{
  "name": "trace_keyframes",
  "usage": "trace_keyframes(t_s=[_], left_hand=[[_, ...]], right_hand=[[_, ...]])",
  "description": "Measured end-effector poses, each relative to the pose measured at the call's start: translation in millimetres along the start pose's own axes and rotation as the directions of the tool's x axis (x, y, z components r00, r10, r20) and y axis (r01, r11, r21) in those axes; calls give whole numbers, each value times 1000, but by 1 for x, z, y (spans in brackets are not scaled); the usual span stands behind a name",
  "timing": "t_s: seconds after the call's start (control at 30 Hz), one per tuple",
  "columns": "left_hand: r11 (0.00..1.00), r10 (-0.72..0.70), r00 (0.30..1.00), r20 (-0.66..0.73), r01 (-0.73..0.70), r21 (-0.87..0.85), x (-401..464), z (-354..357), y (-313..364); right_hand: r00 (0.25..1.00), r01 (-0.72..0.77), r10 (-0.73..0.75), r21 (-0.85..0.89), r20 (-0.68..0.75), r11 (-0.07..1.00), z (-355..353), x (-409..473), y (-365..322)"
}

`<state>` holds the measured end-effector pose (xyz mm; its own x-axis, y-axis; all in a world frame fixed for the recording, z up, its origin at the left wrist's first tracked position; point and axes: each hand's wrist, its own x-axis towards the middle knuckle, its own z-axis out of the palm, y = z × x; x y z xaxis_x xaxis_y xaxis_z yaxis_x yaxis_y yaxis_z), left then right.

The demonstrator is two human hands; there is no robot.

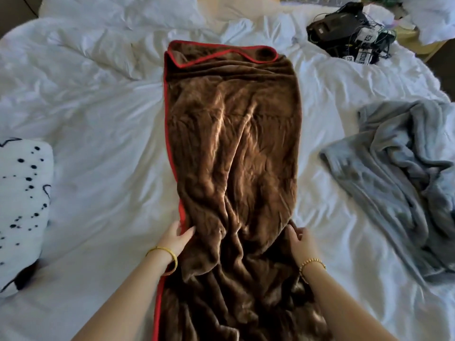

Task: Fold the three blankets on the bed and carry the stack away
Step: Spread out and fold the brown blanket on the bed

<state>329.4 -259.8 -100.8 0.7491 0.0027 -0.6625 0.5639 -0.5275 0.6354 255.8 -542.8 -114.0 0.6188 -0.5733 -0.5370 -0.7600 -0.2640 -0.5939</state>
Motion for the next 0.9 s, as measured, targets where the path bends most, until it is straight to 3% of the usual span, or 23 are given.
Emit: trace_keyframes(t_s=[0.13,0.27,0.37,0.43,0.5,0.53,0.57,0.63,0.7,0.77,0.83,0.9], left_hand=[[975,98,972,-215,-50,216,7,4,1],[968,52,911,-410,55,245,1,-17,-23],[961,39,886,-462,94,262,-18,-14,-35],[907,236,844,-482,-14,420,-30,-9,-35],[745,493,794,-356,-173,645,-34,-7,-31],[700,540,799,-263,-254,668,-32,-6,-27],[703,518,838,-172,-303,643,-30,-4,-22],[793,332,943,-29,-262,550,-26,3,-11],[883,162,986,25,-157,442,-23,7,-3],[933,86,993,80,-108,343,-20,4,0],[970,52,996,66,-66,236,-16,-3,-1],[993,14,996,-89,-3,121,-11,-11,-7]], right_hand=[[991,92,-93,-14,-92,996,10,8,-4],[946,-1,1,0,-324,1000,-2,4,14],[931,-64,61,3,-361,998,-8,-6,26],[931,30,-55,-73,-362,997,-8,-13,29],[926,166,-210,-161,-315,973,-5,-20,25],[928,224,-271,-200,-255,954,-2,-24,22],[932,266,-313,-244,-181,933,1,-26,19],[942,290,-329,-333,-65,897,8,-28,14],[939,270,-329,-373,-101,887,10,-27,11],[917,249,-339,-363,-210,898,9,-26,8],[909,227,-309,-289,-280,930,7,-24,6],[903,258,-331,-270,-273,928,3,-23,5]])
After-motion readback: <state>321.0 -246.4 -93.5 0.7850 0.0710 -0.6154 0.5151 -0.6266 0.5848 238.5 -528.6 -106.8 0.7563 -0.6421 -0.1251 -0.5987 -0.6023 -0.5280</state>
